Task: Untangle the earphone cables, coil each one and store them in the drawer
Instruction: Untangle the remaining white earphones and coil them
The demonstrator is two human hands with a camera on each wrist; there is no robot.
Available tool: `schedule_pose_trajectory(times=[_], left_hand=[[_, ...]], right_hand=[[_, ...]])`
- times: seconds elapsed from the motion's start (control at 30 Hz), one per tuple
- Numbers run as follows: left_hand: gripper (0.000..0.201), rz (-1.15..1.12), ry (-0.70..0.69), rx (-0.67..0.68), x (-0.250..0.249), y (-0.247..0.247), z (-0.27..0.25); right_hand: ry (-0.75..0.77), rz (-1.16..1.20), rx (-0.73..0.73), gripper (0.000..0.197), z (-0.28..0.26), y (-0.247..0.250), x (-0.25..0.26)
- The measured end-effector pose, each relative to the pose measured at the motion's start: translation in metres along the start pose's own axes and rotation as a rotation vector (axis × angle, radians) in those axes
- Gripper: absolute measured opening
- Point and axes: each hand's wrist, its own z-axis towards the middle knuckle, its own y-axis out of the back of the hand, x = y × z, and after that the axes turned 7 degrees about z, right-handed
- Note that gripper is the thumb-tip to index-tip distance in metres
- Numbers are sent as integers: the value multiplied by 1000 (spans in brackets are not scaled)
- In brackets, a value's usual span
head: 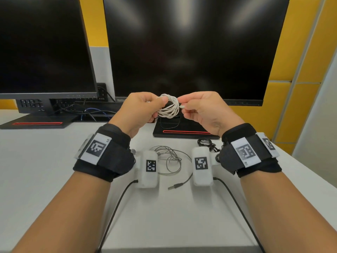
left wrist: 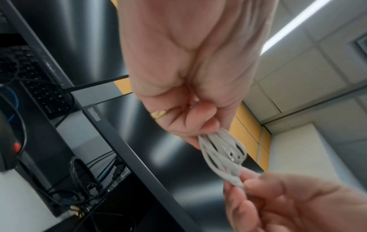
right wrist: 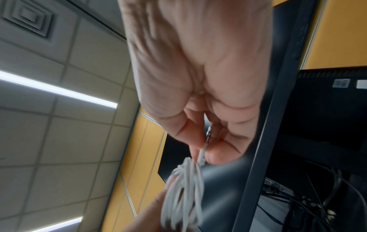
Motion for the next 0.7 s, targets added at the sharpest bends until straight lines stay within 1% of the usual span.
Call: schedule_pose_trajectory(times=[0.07,0.13,0.2,0.3,0.4,0.47,0.53,0.6,0.63,0.7], left_hand=[[20,68,-23,-10,-1,-1,-1],[15,116,-24,-9,-5,-3,-3],[20,147,-1,13,-9,-4,-3],[31,182,58,87,-14,-5,-1],[31,211,105,137,-16,-12,-3],[30,245,121,147,-18,-18,-5],[25,281,134,150,-22,-23,-9],[18,265,142,148,-26,-26,-14],[17,237,151,149,-28,-27,-16],[17,201,189,189,-28,-28,-20]], right_hand=[[-73,-6,55,17,-2,-2,4],[-111,-52,59,17,-4,-3,9],[-137,-141,38,15,-4,-2,12],[-193,-296,32,11,-6,1,16],[-166,-391,9,6,-11,4,19],[-131,-400,3,12,-15,6,19],[-113,-424,10,16,-20,6,19],[-103,-468,2,11,-24,5,21],[-109,-480,-16,9,-24,6,22],[-177,-476,-45,7,-24,8,23]])
